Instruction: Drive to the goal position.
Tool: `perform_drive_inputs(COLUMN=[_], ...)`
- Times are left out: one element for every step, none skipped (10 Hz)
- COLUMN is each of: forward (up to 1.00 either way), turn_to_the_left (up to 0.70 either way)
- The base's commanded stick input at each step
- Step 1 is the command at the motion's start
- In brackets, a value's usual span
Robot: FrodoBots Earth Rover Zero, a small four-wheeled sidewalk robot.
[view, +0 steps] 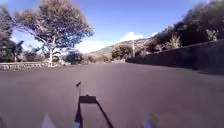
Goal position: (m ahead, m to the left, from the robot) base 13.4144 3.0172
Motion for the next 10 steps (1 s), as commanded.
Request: perform_drive_inputs(forward=[0.70,0.70,0.70,0.70,0.70,0.70,0.70,0.70,0.70,0.70], turn_to_the_left=[0.00,0.00,0.00,0.00,0.00,0.00,0.00,0.00,0.00,0.00])
